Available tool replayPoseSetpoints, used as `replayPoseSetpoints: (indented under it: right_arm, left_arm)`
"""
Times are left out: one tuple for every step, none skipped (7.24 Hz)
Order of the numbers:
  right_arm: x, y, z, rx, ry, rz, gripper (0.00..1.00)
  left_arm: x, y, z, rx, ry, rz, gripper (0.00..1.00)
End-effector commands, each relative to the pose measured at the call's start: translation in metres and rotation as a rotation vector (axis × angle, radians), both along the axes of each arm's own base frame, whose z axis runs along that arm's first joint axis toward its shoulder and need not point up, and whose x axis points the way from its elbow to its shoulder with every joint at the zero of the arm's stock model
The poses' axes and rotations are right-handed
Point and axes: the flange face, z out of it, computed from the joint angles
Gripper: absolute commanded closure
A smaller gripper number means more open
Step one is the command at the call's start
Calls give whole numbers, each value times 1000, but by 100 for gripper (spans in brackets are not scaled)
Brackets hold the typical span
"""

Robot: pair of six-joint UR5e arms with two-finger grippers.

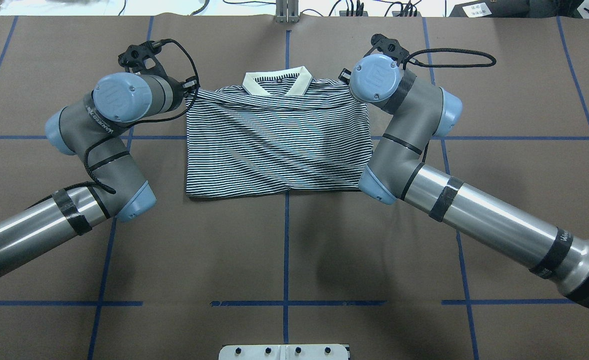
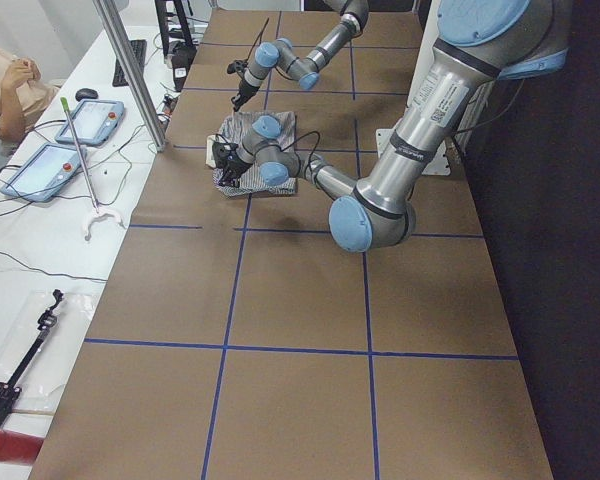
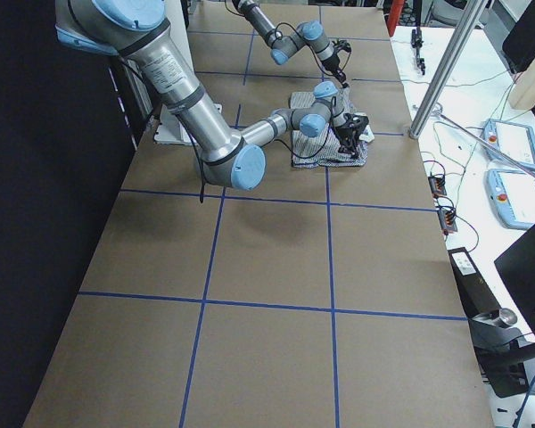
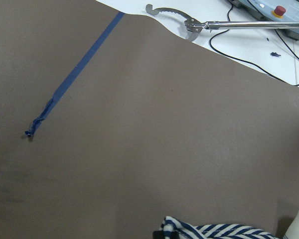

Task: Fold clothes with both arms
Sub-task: 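Lower the folded hem near the collar and open both grippers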

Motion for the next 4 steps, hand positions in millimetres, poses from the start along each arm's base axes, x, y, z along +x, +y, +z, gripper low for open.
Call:
replayPoseSetpoints:
  right_arm:
    - [2, -7, -5, 3, -2, 7, 100]
    - [1, -12, -12, 5, -5, 11, 100]
    - [1, -15, -15, 6, -6, 14, 100]
    - [3, -17, -14, 3, -6, 15, 100]
  left_arm:
    - [2, 2, 11, 12, 15, 3, 83]
    - [1, 2, 12, 11, 13, 3, 83]
    - [1, 2, 12, 11, 13, 3, 82]
    - [1, 2, 12, 11, 13, 3, 82]
